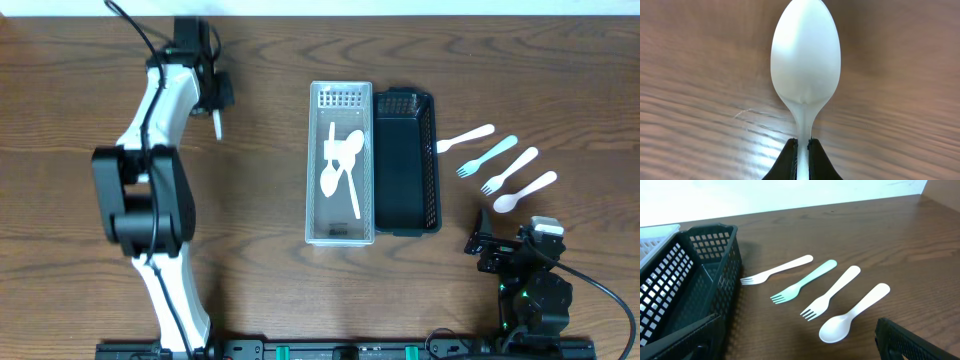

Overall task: Pack container
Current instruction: 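Carry the spoon to the grey tray and release it inside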

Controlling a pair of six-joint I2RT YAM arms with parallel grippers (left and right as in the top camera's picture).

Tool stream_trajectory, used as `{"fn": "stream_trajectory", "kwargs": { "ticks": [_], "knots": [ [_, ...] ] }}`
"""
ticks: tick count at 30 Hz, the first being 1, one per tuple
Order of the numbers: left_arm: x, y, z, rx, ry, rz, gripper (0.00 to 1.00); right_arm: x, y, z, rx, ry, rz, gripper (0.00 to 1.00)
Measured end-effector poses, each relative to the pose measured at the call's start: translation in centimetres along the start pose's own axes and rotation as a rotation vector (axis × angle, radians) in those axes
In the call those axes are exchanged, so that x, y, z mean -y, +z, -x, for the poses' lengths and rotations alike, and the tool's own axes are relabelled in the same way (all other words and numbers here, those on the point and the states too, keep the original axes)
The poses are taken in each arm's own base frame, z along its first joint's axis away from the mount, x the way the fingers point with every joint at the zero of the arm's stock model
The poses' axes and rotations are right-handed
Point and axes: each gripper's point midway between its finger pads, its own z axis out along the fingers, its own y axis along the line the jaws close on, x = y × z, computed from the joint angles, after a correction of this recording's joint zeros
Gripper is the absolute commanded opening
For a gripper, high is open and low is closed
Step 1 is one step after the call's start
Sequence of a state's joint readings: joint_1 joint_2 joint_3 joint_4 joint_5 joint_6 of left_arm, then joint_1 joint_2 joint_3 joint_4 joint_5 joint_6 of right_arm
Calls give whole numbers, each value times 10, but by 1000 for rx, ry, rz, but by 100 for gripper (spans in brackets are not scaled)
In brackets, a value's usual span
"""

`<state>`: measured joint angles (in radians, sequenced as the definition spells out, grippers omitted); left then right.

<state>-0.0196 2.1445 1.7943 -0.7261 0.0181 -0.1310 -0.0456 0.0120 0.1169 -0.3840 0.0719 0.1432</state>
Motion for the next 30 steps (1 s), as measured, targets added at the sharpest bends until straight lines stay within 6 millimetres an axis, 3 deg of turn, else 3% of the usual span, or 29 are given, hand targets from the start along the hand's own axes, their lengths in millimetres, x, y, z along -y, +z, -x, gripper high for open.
{"fn": "stream_trajectory", "kwargs": {
  "ticks": [3,5,7,9,18,23,27,30],
  "knots": [
    [36,-75,25,147,52,-61,6,0,0,0,0,0,0,99],
    [65,-124,31,230,93,-111,6,0,0,0,0,0,0,99],
    [93,-161,22,263,120,-160,6,0,0,0,0,0,0,99],
    [117,-178,4,241,133,-196,6,0,0,0,0,0,0,99],
    [181,-147,-84,7,220,-203,6,0,0,0,0,0,0,99],
    [209,-145,-113,-18,282,-229,6,0,0,0,0,0,0,99],
    [214,-128,-134,-75,278,-207,7,0,0,0,0,0,0,99],
    [215,-106,-143,-117,264,-181,63,0,0,0,0,0,0,99]
  ]
}}
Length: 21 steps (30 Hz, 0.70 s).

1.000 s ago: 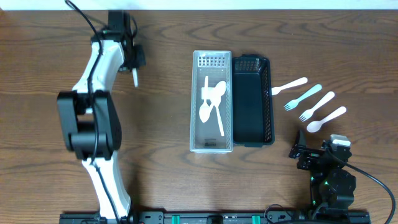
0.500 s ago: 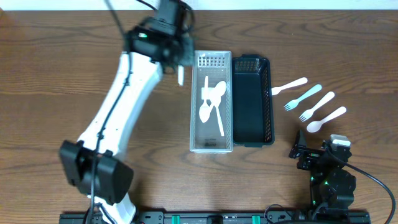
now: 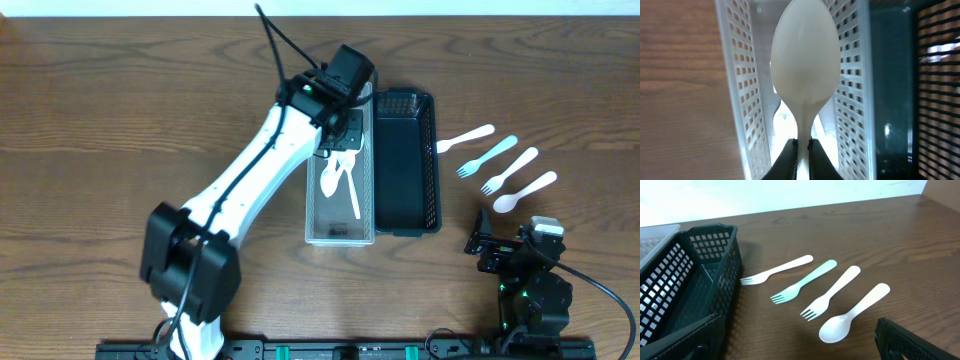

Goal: Pack container

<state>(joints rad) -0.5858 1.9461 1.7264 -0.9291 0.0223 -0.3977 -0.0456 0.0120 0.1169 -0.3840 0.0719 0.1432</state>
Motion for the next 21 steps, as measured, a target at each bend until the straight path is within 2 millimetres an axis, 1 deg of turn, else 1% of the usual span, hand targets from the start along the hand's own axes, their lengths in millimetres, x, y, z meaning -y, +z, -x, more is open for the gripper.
{"fn": "stream_trajectory", "kwargs": {
  "ticks": [1,3,4,5,7,10,11,13,14,15,16,18,20,21],
  "knots": [
    [-1,5,-1,-7,-3,5,67,0,0,0,0,0,0,99],
    [-3,11,4,1,-19,5,68,0,0,0,0,0,0,99],
    [-5,12,7,9,-31,6,68,0,0,0,0,0,0,99],
    [-10,12,11,15,-45,8,73,0,0,0,0,0,0,99],
    [-21,8,22,33,-82,11,74,0,0,0,0,0,0,99],
    [-52,-3,46,84,-158,19,76,0,0,0,0,0,0,99],
    [-66,-8,54,101,-186,27,78,0,0,0,0,0,0,99],
    [-101,-18,66,137,-250,61,82,0,0,0,0,0,0,99],
    [-129,-24,73,159,-297,94,84,0,0,0,0,0,0,99],
    [-141,-27,75,171,-321,111,84,0,0,0,0,0,0,99],
    [-170,-32,80,191,-372,146,85,0,0,0,0,0,0,99],
    [-214,-39,85,223,-451,199,86,0,0,0,0,0,0,99],
    [-264,-48,86,259,-543,253,86,0,0,0,0,0,0,99],
    [-293,-54,86,282,-596,281,86,0,0,0,0,0,0,99]
  ]
}}
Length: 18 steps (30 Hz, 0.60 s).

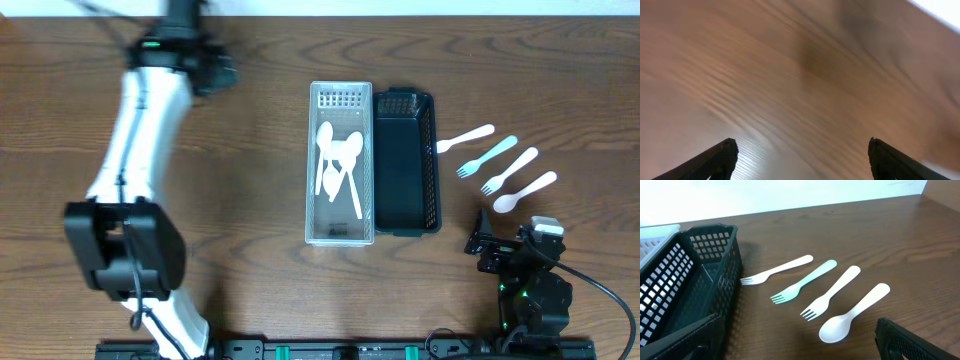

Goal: Pack container

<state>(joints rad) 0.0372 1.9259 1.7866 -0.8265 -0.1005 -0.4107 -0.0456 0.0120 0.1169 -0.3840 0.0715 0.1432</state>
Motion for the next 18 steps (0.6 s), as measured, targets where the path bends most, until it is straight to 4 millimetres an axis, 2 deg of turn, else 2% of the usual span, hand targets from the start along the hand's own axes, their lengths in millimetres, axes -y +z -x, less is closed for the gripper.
{"fn": "stream_trajectory", "kwargs": {
  "ticks": [1,3,5,8,12,18],
  "knots": [
    [-20,3,13,21,-42,23,87,0,0,0,0,0,0,99],
    [-58,6,32,53,-112,67,100,0,0,0,0,0,0,99],
    [-94,7,45,73,-176,109,98,0,0,0,0,0,0,99],
    [-135,7,54,86,-246,160,98,0,0,0,0,0,0,99],
    [-166,5,56,82,-298,198,98,0,0,0,0,0,0,99],
    [-180,5,55,76,-321,215,98,0,0,0,0,0,0,99]
  ]
}}
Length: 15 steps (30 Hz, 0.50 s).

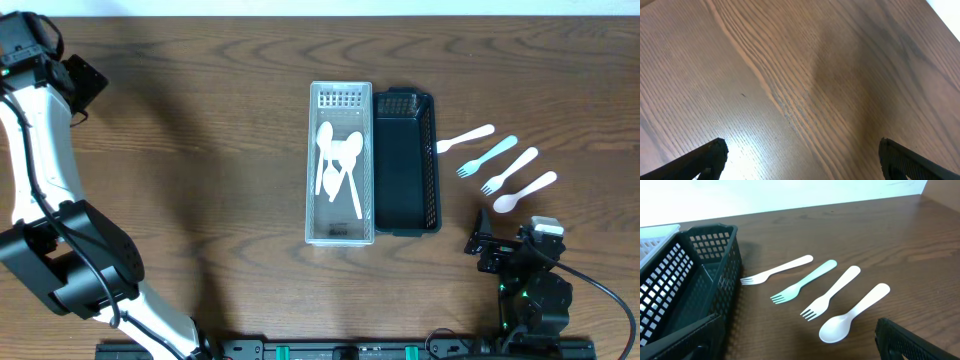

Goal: Pack container

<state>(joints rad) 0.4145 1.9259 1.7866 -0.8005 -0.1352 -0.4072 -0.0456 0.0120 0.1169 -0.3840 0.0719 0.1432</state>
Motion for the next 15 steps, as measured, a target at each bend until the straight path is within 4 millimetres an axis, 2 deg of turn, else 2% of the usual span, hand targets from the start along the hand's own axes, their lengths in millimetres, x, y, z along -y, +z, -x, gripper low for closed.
{"fn": "stream_trajectory", "kwargs": {
  "ticks": [2,13,15],
  "knots": [
    [0,0,0,-1,0,0,98,0,0,2,9,1,1,99],
    [0,0,-1,-2,1,0,98,-22,-5,52,200,144,128,99],
    [0,0,-1,-3,1,1,98,-22,-3,51,189,171,132,99]
  ]
}}
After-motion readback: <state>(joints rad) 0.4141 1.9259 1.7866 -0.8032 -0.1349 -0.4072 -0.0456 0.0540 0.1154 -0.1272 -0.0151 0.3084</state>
